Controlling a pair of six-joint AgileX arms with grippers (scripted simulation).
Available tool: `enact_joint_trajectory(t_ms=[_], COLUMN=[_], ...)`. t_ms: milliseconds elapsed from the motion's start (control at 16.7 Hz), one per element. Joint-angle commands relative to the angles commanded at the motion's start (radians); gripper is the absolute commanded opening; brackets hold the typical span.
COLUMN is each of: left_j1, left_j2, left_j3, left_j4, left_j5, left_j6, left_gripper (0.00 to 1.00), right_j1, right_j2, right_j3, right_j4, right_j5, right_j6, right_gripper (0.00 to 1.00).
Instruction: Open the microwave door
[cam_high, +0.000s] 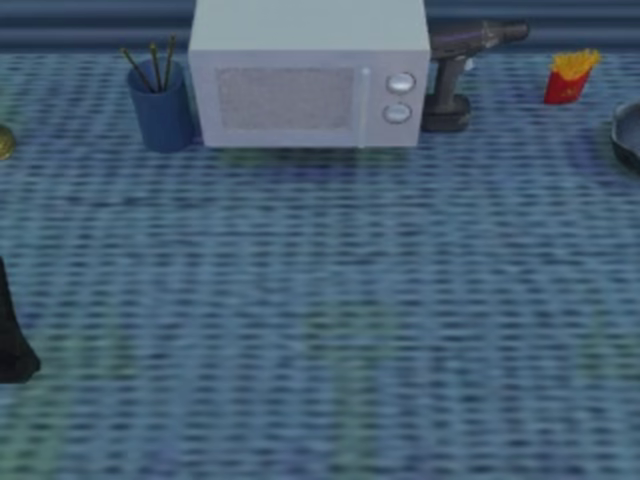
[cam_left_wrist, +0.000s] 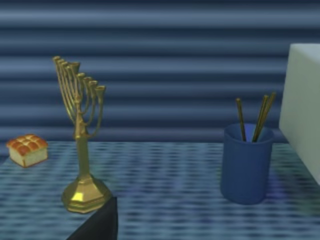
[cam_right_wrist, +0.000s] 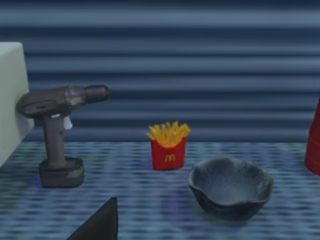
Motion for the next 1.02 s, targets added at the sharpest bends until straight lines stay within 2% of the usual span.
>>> enact_joint_trajectory(t_ms=[240, 420, 660, 1020], left_j1=[-0.017, -0.08, -0.212, -0.454], left_j2=[0.031, 0.157, 0.468, 1.103], left_j3=[0.024, 0.122, 0.35, 0.815], left_j4=[-0.005, -0.019, -0.028, 0.005], left_j5=[-0.014, -0.071, -0.192, -0.406], left_j6=[-0.005, -0.028, -0.092, -0.235], left_gripper=[1.0, 1.0, 1.0, 1.0], right_j1=[0.0, 0.0, 0.0, 0.0], right_j2=[0.0, 0.0, 0.0, 0.0], right_j3=[0.0, 0.0, 0.0, 0.0], right_j4=[0.0, 0.0, 0.0, 0.0], right_j5=[0.0, 0.0, 0.0, 0.0], right_j6=[0.0, 0.0, 0.0, 0.0], right_gripper=[1.0, 1.0, 1.0, 1.0])
